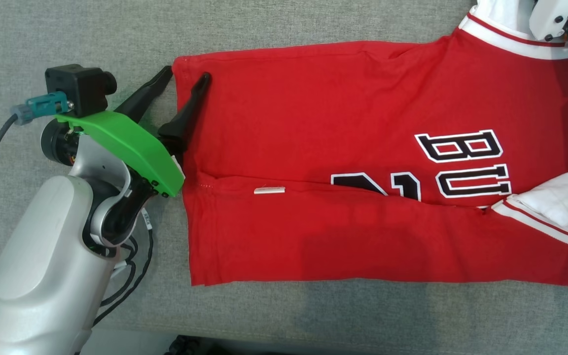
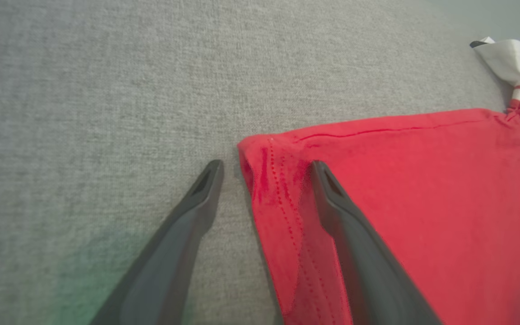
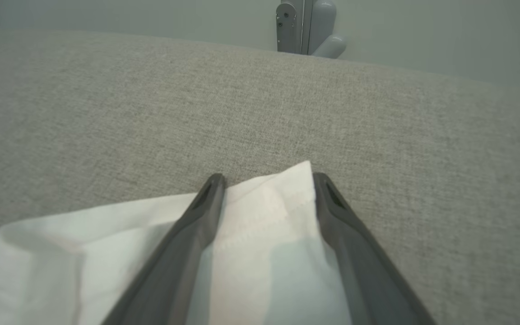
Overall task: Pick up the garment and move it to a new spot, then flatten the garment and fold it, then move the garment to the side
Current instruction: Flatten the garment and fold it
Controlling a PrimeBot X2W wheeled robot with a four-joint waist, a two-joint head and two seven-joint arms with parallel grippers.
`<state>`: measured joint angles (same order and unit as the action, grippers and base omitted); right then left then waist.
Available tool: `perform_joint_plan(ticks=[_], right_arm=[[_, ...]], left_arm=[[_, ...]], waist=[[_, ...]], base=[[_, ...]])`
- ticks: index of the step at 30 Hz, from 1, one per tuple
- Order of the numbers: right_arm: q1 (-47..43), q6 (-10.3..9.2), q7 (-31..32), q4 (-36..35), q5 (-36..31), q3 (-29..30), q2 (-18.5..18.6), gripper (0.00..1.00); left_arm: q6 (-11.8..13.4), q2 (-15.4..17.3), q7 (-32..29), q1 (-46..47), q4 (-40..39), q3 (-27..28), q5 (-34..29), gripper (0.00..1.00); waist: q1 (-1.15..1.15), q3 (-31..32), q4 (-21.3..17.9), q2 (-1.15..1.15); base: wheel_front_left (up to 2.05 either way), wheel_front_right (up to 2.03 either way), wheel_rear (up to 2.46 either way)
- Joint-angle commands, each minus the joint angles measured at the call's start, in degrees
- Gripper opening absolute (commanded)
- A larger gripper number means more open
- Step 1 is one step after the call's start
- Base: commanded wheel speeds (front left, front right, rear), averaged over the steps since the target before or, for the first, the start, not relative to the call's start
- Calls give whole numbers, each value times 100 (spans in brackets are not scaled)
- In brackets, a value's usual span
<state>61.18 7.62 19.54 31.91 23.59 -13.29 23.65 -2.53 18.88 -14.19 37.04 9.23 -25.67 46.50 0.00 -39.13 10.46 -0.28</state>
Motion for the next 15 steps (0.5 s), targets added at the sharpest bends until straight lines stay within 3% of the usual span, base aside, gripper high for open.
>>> perform_joint_plan(ticks=[1,2,8,15], right_arm=[[-271,-25,110,287,53,-147,-19,51],[-315,-20,110,292,134,-244,-51,0],[-521,-16,-355,275,549,-555,-31,0],[-748,-15,-1216,74,922,-810,16,0]], left_arm=[[-33,-61,-116,-53,271,-146,-11,44],[-68,-84,-122,-50,299,-174,24,2],[-197,-38,99,-178,463,-147,85,0],[-116,118,494,-500,584,75,111,0]], waist=[[0,-7,-26,28],[0,4,-37,28],[0,340,-179,28],[0,1044,-513,28]], base=[[0,0,0],[0,0,0],[0,0,0],[0,0,0]])
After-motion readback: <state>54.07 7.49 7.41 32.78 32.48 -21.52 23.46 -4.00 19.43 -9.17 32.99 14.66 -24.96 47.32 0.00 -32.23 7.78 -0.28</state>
